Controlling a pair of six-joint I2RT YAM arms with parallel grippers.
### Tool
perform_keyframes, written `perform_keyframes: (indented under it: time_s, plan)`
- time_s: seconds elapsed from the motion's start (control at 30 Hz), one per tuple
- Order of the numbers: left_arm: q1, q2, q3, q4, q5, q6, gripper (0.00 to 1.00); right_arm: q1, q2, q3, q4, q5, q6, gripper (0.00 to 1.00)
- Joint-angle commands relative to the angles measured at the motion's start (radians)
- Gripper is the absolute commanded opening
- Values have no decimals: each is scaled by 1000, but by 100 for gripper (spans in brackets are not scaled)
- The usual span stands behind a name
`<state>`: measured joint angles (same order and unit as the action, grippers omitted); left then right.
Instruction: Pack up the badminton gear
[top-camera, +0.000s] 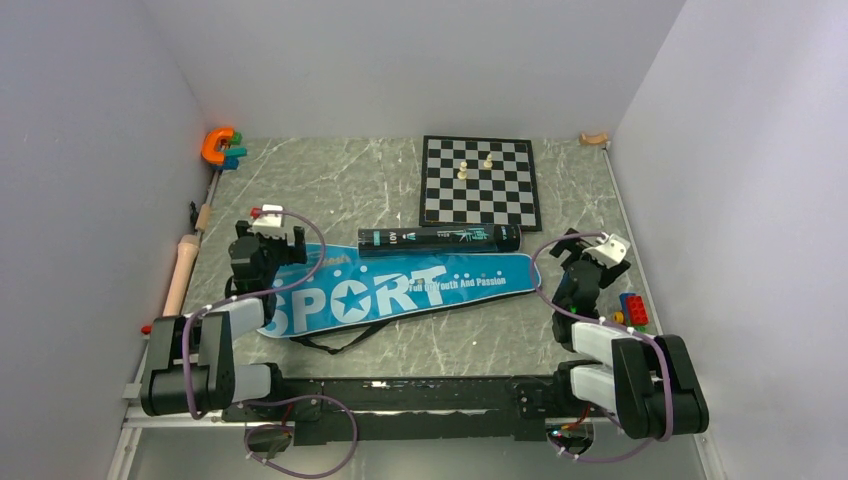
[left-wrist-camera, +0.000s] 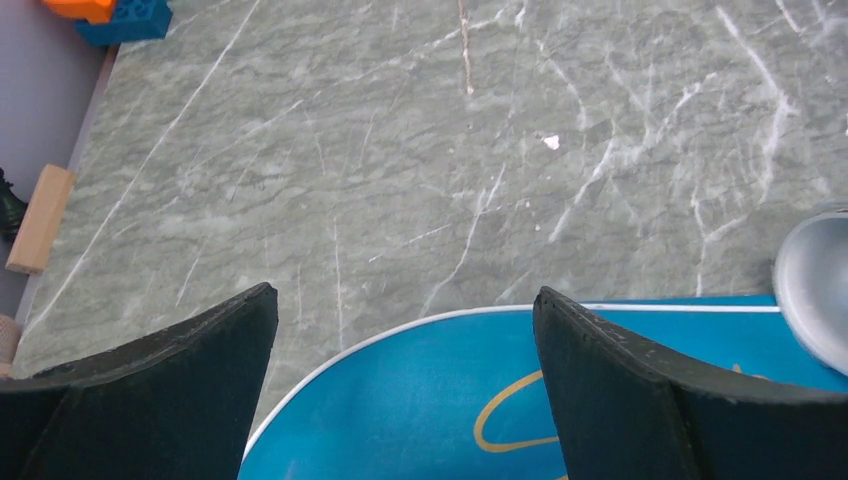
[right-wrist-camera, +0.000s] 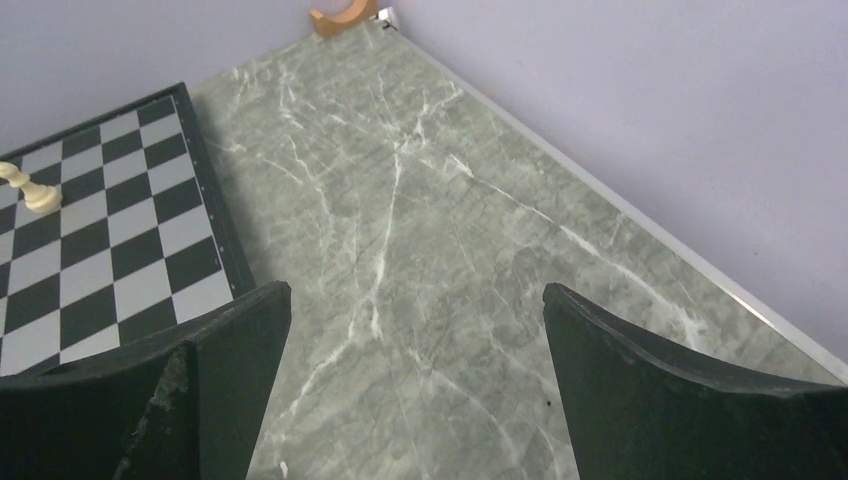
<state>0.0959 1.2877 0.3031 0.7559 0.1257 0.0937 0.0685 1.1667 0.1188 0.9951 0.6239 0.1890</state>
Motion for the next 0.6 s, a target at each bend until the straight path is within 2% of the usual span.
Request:
perform_keyframes:
  time_s: [0.0,0.1,0.17,0.23,0.27,0.3,0.43,0.47,0.53,0.57]
  plan:
    - [-26,15,-28,190,-64,3,99,9,4,-1,110,15,-36,100]
    - [-33,59,-93,346,-51,12,99,28,50,-58,248,11,-63,100]
    - [-45,39,-78,272,-56,24,99,59,114,-92,406,24,-100,100]
    - [-45,63,-88,332,-57,23,99,88,207,-113,544,61,-118,100]
    - [-45,60,-85,327,-58,23,100,99,287,-130,664,66,-157,100]
    - [-46,51,-73,279,-60,22,99,123,318,-136,713,87,-191,100]
    - [-33,64,-59,267,-45,7,99,156,342,-75,618,-56,-287,100]
    - [-33,61,-56,261,-44,8,99,149,349,-63,607,-63,-285,100]
    - [-33,64,-66,289,-43,7,99,92,321,-42,479,-155,-218,100]
    - [-33,58,-70,286,-44,6,99,75,336,-14,450,-147,-210,100]
